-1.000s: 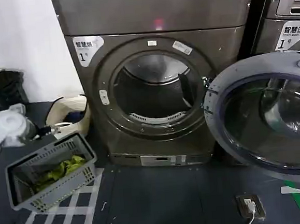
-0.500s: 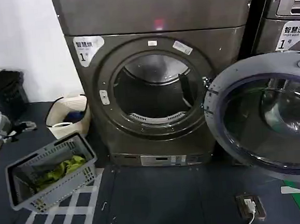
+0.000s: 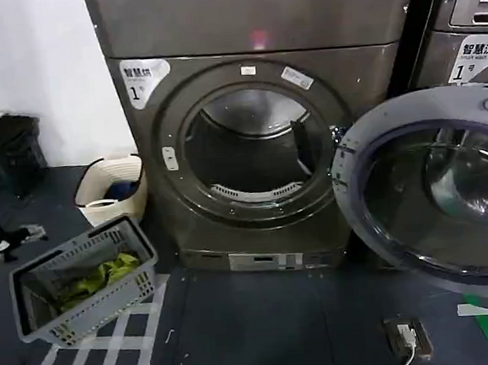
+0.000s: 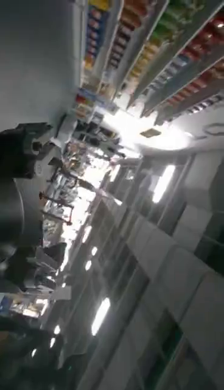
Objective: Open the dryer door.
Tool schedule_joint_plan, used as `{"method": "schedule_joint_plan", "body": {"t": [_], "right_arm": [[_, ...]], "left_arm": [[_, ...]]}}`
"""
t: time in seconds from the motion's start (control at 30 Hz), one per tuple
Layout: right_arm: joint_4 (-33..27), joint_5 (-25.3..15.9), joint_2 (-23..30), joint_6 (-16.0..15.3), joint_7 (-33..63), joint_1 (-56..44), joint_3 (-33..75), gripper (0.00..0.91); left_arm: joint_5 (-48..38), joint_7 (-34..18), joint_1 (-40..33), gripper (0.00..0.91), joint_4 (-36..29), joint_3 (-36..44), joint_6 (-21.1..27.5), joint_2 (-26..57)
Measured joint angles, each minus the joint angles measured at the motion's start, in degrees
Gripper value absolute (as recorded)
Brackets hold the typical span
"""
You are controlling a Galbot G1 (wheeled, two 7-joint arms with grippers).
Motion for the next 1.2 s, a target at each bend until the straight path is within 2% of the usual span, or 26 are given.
{"method": "schedule_joint_plan", "body": {"t": [0.3, 0.43, 0.9, 1.2], "right_arm": [[-0.96, 0.87, 0.05, 2.15, -0.41, 0.08, 0.18, 0.907], [-0.64, 0.79, 0.28, 0.87, -0.29, 0.08, 0.08, 0.907], [-1.37, 0.57, 0.10, 2.36, -0.03, 0.24, 0.02, 0.907], [-1.38, 0.34, 0.26, 2.08, -0.12, 0.28, 0.14, 0.907]], "left_arm": [[-0.83, 0.00, 5.45, 0.907, -2.46, -2.82, 0.00, 1.54], [-0.46, 0.00, 6.47, 0.907, -2.46, -3.06, 0.00, 1.34], [-0.72, -0.08, 8.59, 0.907, -3.51, -3.89, 0.01, 1.45], [-0.74, -0.08, 9.51, 0.907, -3.83, -4.56, 0.01, 1.88]]}}
